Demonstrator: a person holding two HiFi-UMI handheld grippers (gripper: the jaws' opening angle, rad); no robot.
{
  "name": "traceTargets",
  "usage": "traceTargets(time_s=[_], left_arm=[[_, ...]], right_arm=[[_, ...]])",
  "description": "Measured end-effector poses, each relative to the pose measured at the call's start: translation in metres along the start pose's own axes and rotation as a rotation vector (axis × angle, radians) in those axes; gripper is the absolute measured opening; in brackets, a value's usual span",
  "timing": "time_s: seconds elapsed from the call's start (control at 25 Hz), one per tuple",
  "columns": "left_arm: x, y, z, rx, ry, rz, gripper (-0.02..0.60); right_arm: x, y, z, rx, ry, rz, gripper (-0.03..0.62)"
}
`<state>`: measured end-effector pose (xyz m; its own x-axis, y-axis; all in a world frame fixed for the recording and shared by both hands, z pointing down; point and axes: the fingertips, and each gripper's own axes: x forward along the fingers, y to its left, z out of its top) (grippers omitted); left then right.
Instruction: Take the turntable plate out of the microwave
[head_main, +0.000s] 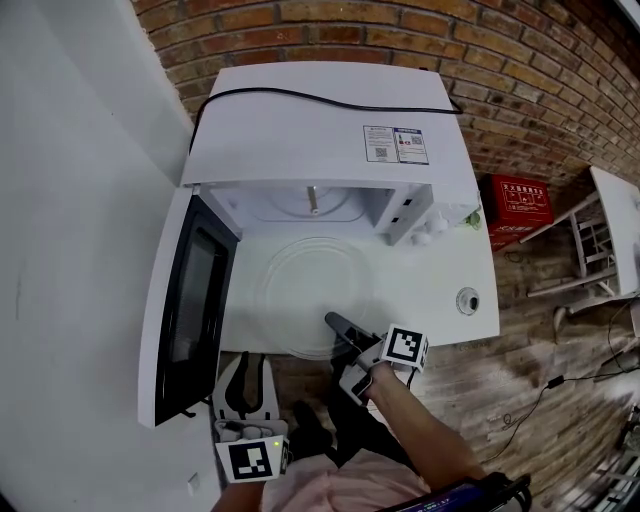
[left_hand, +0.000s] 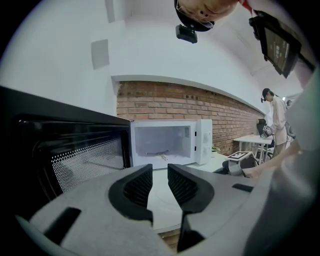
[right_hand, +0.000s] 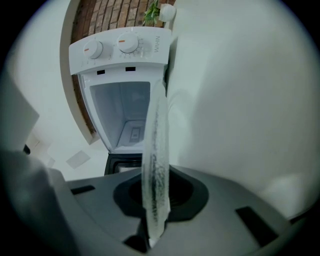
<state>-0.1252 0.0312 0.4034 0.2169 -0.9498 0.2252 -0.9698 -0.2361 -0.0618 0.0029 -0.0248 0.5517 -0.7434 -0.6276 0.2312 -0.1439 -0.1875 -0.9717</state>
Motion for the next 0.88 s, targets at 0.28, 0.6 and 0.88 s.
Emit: traceTargets(time_s=[0.28,0.6,0.88], left_arm=[[0.001,0.004,0.001,-0.002,-0.007,0.007,0.094],[0.002,0.008,0.0,-0.006,-0.008,0.017,0.094],[0.004,0.008,0.001,-0.017,-0.007,0.009,0.094]], right_arm=[[0.01,0.002,0.006,-0.009,0.011,-0.014,0.034],[0.013,-0.003,0.011,-0.03,0.035,-0.089,0.051],[0.013,0.002,0.015,-0.046,0.065,-0.127,0.169]])
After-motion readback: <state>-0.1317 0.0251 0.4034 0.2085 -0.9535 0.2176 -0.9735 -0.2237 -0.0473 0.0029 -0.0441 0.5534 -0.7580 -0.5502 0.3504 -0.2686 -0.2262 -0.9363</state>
